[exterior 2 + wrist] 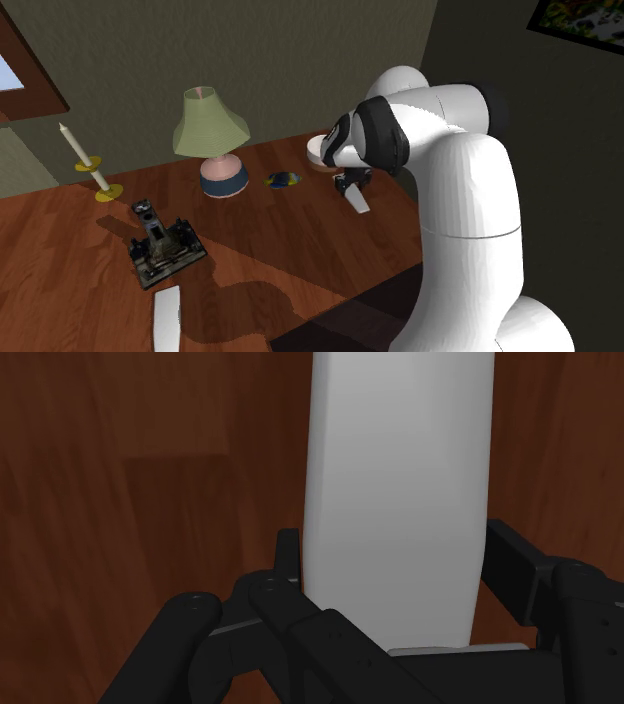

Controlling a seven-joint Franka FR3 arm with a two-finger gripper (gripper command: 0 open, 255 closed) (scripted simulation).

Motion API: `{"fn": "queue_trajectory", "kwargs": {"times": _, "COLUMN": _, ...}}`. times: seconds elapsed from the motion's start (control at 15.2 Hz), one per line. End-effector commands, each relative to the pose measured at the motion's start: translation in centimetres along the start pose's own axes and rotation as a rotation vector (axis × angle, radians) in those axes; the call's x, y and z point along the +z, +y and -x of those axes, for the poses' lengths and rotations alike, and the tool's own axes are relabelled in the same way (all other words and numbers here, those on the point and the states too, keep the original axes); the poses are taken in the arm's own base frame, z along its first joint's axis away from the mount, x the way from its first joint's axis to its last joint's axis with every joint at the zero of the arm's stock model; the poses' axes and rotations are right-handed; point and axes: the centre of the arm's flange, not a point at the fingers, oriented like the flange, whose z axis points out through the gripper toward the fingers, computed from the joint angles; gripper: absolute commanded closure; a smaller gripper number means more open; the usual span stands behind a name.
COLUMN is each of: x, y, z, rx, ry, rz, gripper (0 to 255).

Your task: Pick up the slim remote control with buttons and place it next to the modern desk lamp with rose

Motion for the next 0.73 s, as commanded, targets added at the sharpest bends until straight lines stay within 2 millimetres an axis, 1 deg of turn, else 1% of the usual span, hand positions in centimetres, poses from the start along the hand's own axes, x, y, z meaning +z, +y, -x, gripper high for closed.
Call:
{"fn": "queue_trajectory", "kwargs": {"times": 0.0, "x": -1.2, "y": 0.2, "z": 0.1, "rx": 0.0, "ry": 0.0, "rz": 0.0, "gripper": 255}}
{"fn": "queue_trajectory", "kwargs": {"times": 0.66, "x": -6.4, "y": 0.1, "z": 0.1, "rx": 0.0, "ry": 0.0, "rz": 0.0, "gripper": 255}}
